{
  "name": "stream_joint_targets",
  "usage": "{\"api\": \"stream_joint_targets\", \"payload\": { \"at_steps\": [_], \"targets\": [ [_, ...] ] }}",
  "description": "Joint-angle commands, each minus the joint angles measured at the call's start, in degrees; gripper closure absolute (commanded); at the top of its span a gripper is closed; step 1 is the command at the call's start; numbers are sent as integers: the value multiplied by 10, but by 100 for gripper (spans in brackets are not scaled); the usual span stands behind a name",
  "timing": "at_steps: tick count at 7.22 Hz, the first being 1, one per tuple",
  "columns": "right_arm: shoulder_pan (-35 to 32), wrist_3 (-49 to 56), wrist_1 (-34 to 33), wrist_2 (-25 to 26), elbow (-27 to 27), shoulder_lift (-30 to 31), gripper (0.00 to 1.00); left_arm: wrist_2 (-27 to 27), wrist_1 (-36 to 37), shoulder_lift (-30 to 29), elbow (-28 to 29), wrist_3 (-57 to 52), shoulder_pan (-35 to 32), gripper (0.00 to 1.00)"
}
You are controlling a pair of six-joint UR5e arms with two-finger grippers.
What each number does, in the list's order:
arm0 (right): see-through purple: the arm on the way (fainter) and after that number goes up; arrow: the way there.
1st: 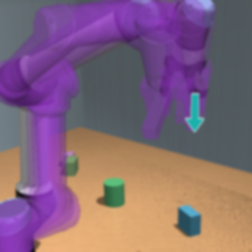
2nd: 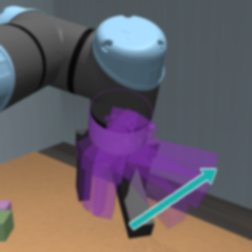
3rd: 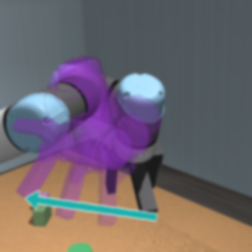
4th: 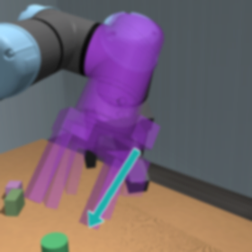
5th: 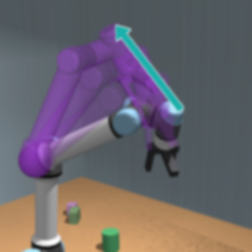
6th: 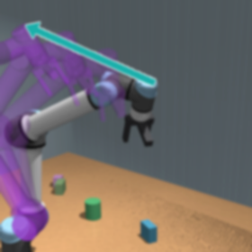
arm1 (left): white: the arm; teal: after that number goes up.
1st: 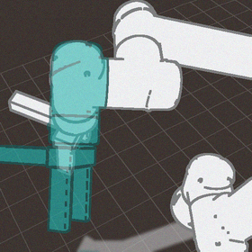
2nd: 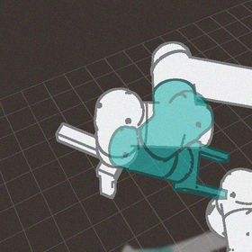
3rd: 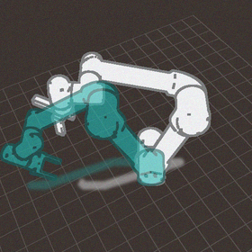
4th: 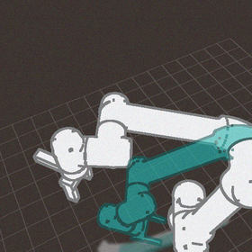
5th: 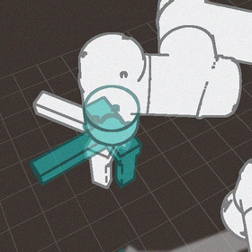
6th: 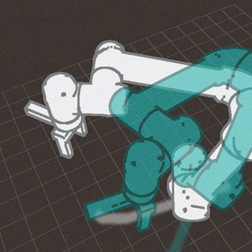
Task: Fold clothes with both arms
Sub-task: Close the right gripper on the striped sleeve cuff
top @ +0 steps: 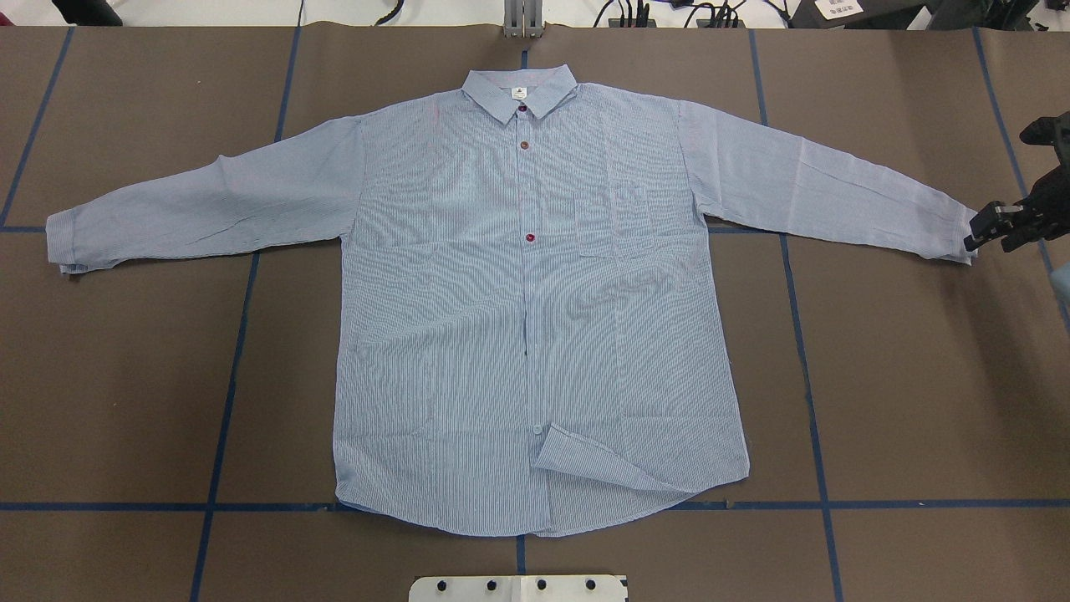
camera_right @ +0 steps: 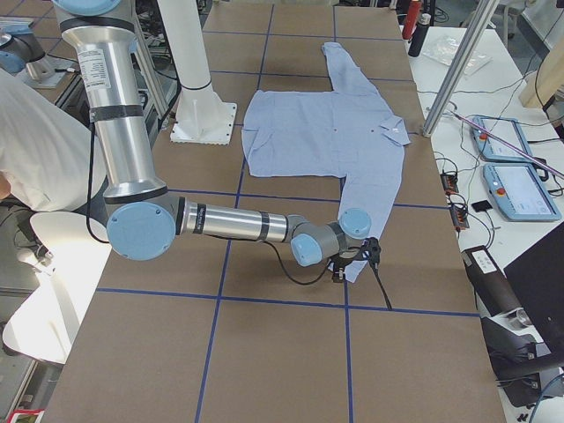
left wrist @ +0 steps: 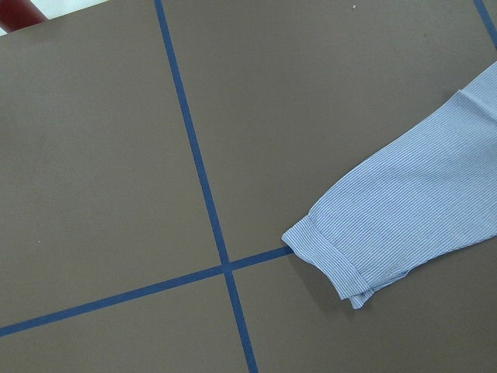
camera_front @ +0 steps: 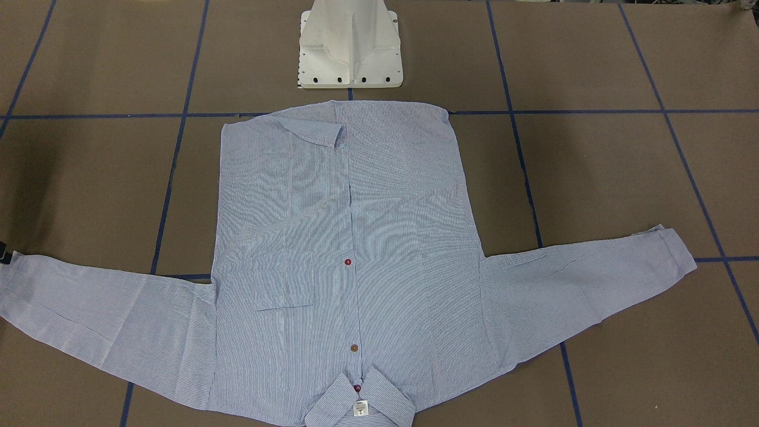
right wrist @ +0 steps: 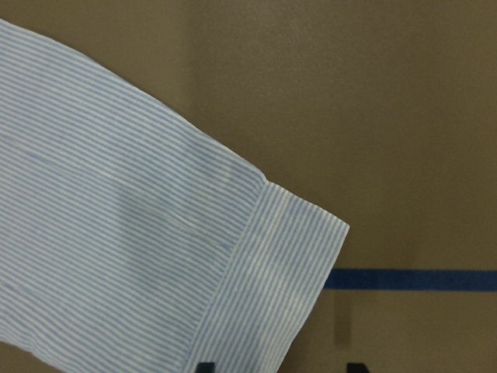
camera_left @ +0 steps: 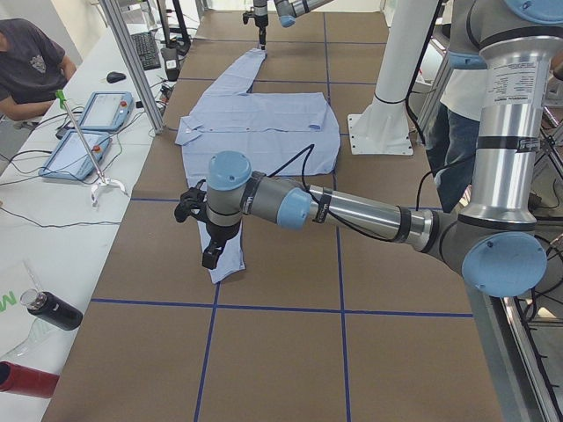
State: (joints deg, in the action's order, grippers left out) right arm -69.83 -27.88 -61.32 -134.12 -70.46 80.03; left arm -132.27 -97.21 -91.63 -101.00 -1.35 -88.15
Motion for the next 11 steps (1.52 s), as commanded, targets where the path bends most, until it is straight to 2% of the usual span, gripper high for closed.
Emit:
{"api": "stream_joint_targets", "payload": {
  "at_steps": [1, 4, 7, 11],
  "targets": [
    [15, -1, 0, 1, 1, -2, 35, 0, 0, -4, -1, 0, 0, 1],
    [17, -1, 0, 2, 1, -1, 46, 0, 2, -6, -12, 2, 0, 1],
    [17, -17, -5, 12, 3, -2, 60, 2, 3, -6, -30, 19, -1, 1],
    [17, -24, -5, 13, 4, -1, 61, 5, 2, -6, -39, 39, 0, 1]
  ]
}}
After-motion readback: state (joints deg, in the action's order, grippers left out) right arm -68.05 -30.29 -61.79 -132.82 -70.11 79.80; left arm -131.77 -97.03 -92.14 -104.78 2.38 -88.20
